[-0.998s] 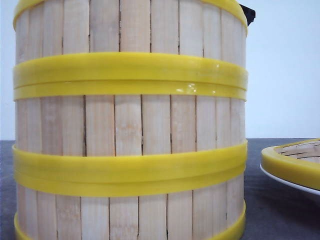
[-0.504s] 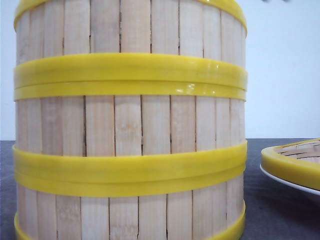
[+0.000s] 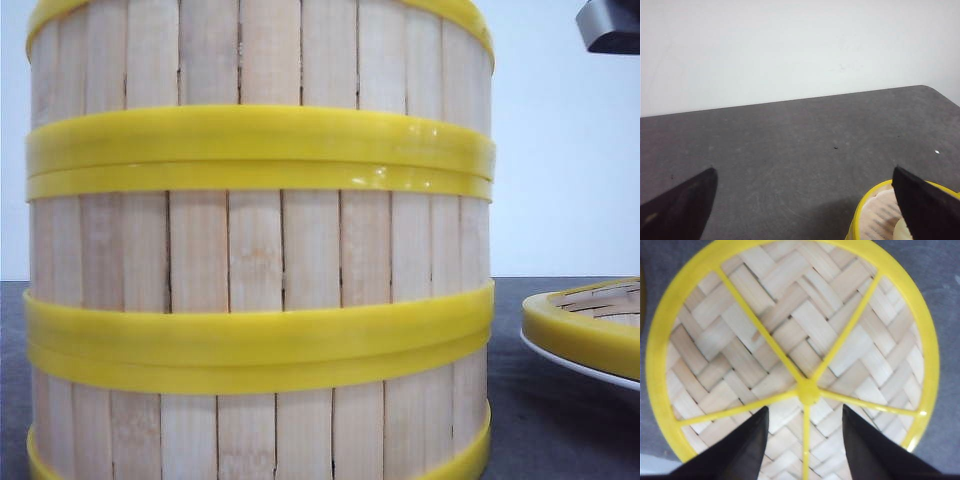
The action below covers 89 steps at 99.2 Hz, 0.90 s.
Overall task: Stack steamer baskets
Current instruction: 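Grasp the center hub of the woven bamboo lid with the right gripper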
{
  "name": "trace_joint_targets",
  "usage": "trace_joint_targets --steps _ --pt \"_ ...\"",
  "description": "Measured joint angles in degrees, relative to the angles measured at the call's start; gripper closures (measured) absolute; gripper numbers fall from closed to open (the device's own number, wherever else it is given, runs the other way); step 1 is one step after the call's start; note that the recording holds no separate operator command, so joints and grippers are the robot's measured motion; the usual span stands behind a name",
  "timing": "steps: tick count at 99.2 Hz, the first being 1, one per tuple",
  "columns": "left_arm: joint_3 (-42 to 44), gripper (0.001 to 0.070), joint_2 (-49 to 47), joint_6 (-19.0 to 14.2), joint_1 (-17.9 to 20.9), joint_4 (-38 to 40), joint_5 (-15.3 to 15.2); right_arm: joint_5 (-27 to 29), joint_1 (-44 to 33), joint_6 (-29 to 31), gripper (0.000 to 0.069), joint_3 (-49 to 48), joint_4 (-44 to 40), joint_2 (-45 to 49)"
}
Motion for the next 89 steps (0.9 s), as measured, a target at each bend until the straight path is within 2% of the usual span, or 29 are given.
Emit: trace_joint_targets --steps 39,48,67,89 --pt "0.0 0.0016 -0.1 -0.1 0.0 -0.1 0.0 -1.5 -0.8 0.2 0.0416 0.5 1.4 8.8" --pt "0.0 0.0016 -0.1 -0.4 0.0 -0.2 0.0 -1.9 -0.8 0.2 0.0447 0.9 1.7 9.9" --pt "0.0 0.0017 -0.1 -1.0 0.0 -0.5 0.0 -1.1 -1.1 0.6 0.0582 1.1 2.0 10.3" --pt "0.0 0.0017 -0.1 -1.0 0.0 -0.4 0.0 -1.0 -1.1 0.7 0.0611 1.2 2.0 10.2"
